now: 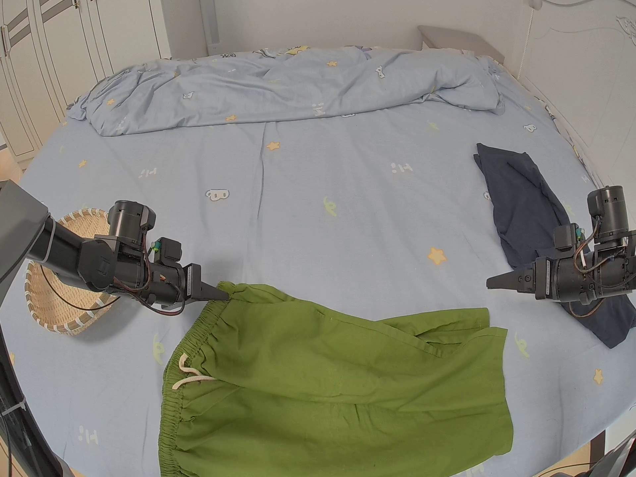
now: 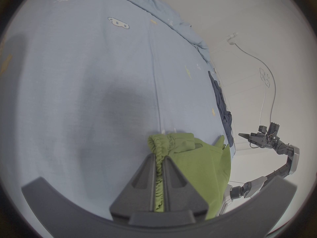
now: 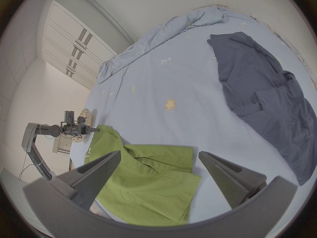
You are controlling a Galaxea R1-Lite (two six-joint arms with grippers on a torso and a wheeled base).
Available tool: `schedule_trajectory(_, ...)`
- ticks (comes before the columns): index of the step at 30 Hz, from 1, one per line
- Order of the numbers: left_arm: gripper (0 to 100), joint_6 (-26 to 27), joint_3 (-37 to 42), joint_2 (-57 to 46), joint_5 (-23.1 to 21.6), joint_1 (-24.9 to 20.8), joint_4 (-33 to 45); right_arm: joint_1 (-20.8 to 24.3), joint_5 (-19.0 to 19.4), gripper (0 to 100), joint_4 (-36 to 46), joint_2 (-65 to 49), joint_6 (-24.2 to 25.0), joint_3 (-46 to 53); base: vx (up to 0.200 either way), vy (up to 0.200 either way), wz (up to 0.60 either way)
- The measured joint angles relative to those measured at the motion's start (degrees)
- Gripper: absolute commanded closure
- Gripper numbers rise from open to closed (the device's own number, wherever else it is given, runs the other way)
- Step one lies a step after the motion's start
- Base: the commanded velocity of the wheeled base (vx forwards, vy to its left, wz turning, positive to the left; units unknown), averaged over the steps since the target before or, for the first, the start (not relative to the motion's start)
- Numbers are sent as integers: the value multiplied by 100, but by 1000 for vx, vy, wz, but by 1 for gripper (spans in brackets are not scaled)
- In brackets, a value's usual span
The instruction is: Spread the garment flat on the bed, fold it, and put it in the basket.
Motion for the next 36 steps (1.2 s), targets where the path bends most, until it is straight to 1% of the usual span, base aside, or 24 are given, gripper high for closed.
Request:
schedule_trajectory(5,100,-5,84,-196,0,35,7,-89,2,0,5,7,2,15,0,0,0)
schedule_trajectory(12,100,-5,327,-689,-5,57,0,-430,35,0,71,85,60,172,0,0,0)
schedule_trajectory(21,100,-2,340,-775,-5,99,0,-447,68,0,-9,568,-39,444,0,0,0)
schedule_trajectory(26,100,-2,279,-756,-7,243,-6,-341,77,0,-517,947,-149,667,0,0,0)
schedule_trajectory(28,100,0,273,-761,-10,276,-6,-323,79,0,-589,1030,-154,731,0,0,0)
schedule_trajectory(32,100,0,268,-800,-10,306,-9,-297,93,0,-1068,1128,-149,879,0,0,0)
schedule_trajectory(34,100,-2,277,-824,-7,317,-6,-289,128,0,-1207,1154,-145,970,0,0,0)
schedule_trajectory(36,100,-2,279,-839,-7,325,-9,-284,254,0,-1286,1176,-143,1048,0,0,0)
